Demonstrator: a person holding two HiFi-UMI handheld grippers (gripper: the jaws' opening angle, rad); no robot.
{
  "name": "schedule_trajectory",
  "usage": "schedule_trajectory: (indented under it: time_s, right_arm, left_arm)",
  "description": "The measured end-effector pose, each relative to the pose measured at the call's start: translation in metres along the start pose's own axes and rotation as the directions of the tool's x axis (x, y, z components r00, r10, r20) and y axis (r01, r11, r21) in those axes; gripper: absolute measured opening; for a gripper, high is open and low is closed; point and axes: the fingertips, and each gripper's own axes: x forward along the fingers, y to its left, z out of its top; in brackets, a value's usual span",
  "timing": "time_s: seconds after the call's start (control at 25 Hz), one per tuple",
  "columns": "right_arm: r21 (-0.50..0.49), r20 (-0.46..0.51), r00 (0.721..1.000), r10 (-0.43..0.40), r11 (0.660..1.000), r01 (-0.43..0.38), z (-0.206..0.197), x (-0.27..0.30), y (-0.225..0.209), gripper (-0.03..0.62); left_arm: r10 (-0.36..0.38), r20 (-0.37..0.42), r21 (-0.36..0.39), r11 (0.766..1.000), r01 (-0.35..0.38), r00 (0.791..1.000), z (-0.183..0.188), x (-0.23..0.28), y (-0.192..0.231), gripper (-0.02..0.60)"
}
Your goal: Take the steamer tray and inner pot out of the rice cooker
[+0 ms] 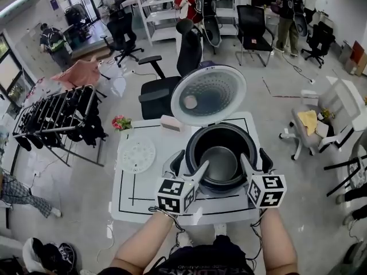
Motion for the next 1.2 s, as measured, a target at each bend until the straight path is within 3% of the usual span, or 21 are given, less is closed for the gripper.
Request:
schedule_trajectory:
  time_s: [0.32,0.72,0.96,1.2]
  right_arm:
    - [0.038,-0.092,0.993,0.073,0.997,-0.070,-0.023,0.035,-0.008,0.267]
    - [0.124,-0.133,0.982,0.137,0.985,-0.120,-0.033,0.050,-0.016,0.267]
    - [0.024,-0.156,0.983,0.099,0.995,-0.097,-0.038,0.054,-0.013,0.265]
    - [-0.058,-0.183,0.981,0.070,0.995,-0.082,-0.041,0.058,-0.013,0.232]
  left_arm:
    - [0.095,-0.086,-0.020,0.995,-0.097,0.992,-0.030,0.023,0.016,0.333]
    - [0.147,-0.138,-0.047,0.987,-0.155,0.979,-0.050,0.037,0.016,0.331]
    - [0.208,-0.140,-0.064,0.974,-0.218,0.968,-0.055,0.038,0.022,0.327]
    - [0.342,-0.161,0.037,0.940,-0.340,0.926,-0.058,0.040,0.031,0.246]
